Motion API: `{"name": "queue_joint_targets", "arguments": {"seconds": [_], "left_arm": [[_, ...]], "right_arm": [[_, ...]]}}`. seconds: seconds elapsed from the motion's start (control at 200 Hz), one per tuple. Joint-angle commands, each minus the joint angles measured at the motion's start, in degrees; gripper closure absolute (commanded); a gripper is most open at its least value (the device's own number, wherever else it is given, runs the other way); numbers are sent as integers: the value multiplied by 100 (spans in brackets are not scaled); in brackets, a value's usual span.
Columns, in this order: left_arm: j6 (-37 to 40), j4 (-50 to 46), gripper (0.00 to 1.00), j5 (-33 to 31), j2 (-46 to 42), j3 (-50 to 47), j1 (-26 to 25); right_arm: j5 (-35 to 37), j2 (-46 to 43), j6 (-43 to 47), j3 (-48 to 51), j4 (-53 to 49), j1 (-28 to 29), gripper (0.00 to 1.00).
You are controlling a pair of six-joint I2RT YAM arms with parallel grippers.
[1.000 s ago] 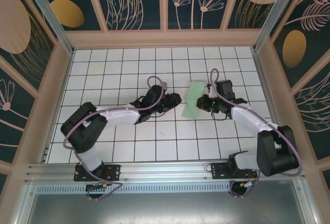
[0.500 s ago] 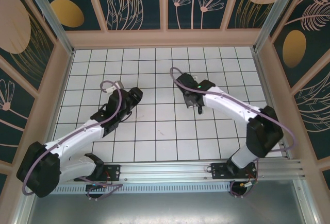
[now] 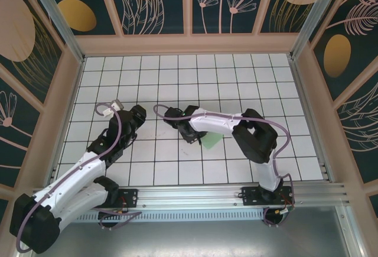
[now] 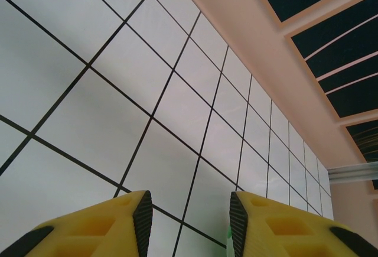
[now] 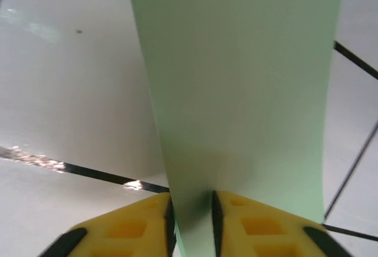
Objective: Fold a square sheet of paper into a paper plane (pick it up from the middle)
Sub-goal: Turn over the paper at the center of the table.
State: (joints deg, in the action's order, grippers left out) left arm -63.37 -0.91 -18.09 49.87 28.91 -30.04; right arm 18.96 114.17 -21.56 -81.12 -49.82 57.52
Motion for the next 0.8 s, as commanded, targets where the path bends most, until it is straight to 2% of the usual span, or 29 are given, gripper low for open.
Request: {"name": "queue_joint_targets", "arguments": {"seconds": [0.0, 0.14, 0.225, 0.27, 0.345, 0.47, 0.575, 0.661, 0.796], "left_arm": [[268, -131, 57, 86, -2, -34, 34], [456, 454, 59, 808, 361, -18, 34], [467, 1092, 65, 1648, 832, 22, 31], [433, 1442, 69, 2110, 1206, 88, -4], [442, 1709, 71, 2670, 2004, 407, -245], [595, 1738, 74, 2960, 3350, 1266, -1011], [428, 1915, 79, 3229, 4227, 1670, -1338], [417, 1831, 80, 3245, 4659, 1930, -1504], [334, 1793, 82, 3300, 5129, 2147, -1600]], "right_arm": [[-1002, -216, -158, 17, 471, -42, 64], [-1764, -1232, -240, 550, 1284, -259, 60], [-2032, -1985, -345, 1046, 1714, -608, 59], [-2084, -2442, -423, 1466, 2064, -854, 59], [-2600, -3119, -575, 2273, 2560, -1522, 58], [-3773, -3751, -648, 3379, 3293, -2871, 57], [-4585, -3774, -604, 3925, 3686, -3699, 56], [-4917, -3601, -569, 4134, 3787, -4010, 55], [-4845, -3470, -547, 4318, 3772, -4051, 54]]}}
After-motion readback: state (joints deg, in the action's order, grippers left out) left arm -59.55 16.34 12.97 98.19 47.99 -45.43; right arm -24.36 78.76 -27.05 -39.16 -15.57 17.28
